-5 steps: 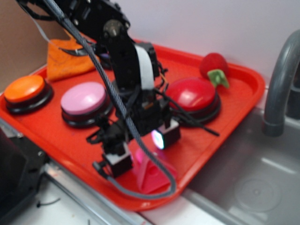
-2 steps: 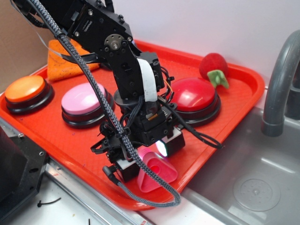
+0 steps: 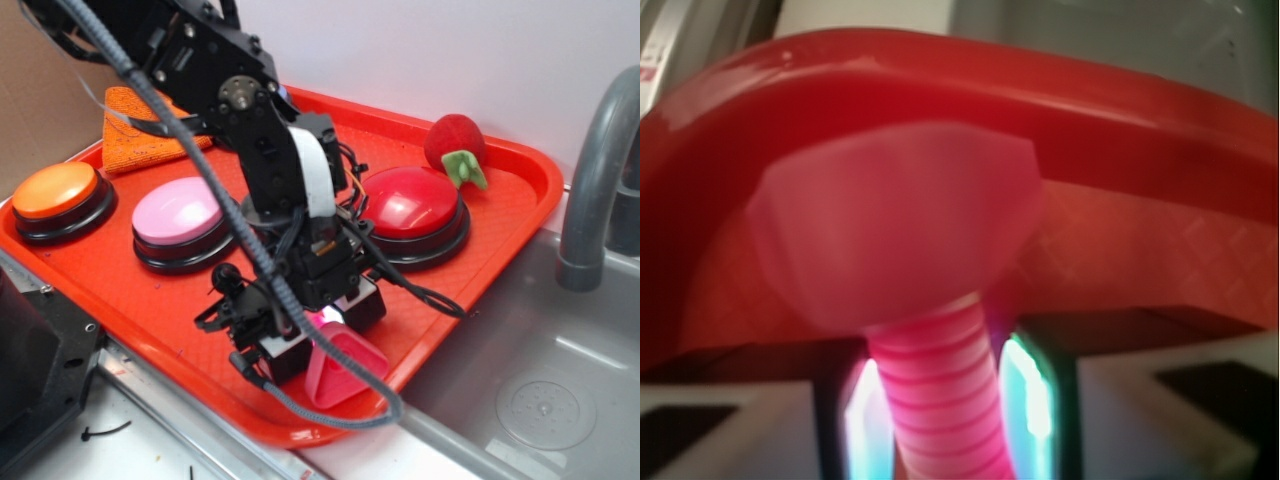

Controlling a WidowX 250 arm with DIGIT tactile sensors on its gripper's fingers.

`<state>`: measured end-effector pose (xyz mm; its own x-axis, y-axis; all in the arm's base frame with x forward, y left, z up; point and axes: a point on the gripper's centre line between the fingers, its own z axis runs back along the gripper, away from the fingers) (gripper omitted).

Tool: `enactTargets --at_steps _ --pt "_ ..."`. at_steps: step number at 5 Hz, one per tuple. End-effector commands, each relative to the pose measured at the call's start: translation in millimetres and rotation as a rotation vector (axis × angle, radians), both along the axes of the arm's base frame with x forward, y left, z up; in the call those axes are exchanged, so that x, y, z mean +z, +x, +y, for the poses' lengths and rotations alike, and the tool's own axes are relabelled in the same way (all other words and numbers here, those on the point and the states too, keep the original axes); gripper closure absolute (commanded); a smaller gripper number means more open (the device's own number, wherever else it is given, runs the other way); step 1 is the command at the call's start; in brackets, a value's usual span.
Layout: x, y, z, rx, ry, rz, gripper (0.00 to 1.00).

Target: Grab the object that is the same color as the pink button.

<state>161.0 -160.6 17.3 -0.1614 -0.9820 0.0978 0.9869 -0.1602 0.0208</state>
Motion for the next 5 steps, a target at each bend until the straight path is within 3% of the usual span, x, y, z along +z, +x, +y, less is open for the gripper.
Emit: enactTargets --at_steps 1,2,3,4,5 --pt "18.5 4.7 16.3 0.212 0.002 -0.027 1.00" --pt "49.3 13.6 37.8 0.462 -0.002 0.039 1.00" --pt "87.8 22.0 65.9 0.712 0.032 0.056 1.00" --pt "120.9 25.7 88.0 0.964 0.047 0.018 1.00" --pt "149.2 20.5 100.2 1.213 0.031 0.053 1.00"
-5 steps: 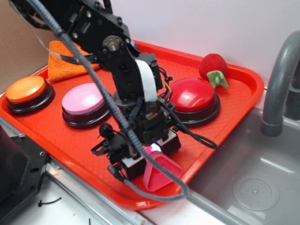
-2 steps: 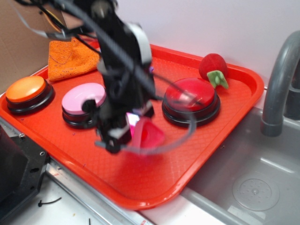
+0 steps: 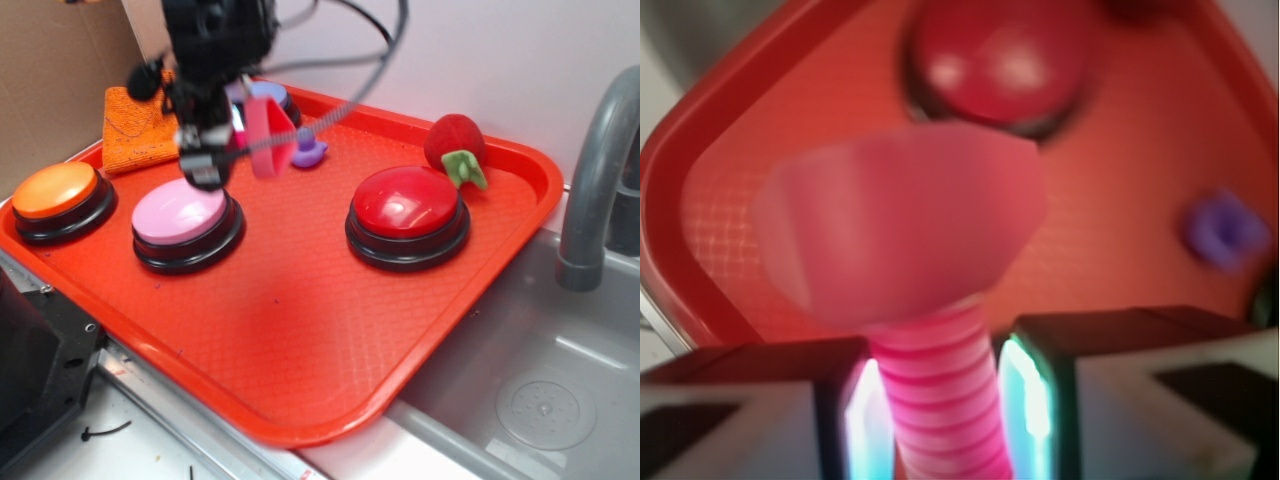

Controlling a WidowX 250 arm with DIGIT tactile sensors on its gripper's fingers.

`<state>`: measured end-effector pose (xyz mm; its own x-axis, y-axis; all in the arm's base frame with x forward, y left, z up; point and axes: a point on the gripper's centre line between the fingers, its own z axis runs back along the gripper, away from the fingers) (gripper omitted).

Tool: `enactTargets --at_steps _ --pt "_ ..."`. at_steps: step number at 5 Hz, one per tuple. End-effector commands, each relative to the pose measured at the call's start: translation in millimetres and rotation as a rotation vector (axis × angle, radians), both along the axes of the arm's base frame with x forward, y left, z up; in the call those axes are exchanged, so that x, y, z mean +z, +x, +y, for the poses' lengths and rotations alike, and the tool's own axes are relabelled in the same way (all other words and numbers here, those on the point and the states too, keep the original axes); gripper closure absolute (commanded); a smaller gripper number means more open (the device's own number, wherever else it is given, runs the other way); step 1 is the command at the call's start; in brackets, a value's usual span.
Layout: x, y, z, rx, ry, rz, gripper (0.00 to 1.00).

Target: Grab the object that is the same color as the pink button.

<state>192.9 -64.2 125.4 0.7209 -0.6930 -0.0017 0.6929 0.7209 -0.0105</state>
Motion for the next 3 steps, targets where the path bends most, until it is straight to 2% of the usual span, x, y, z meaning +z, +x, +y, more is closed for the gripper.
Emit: enactTargets --at_steps 1,2,3 --pt "70.8 -11.9 12.7 0.499 -0.043 -0.017 1.00" --pt "93.8 -7.6 18.7 0.751 -0.097 0.028 1.00" --pt "104.8 -6.0 12.2 0.999 -0.097 -0.020 1.00"
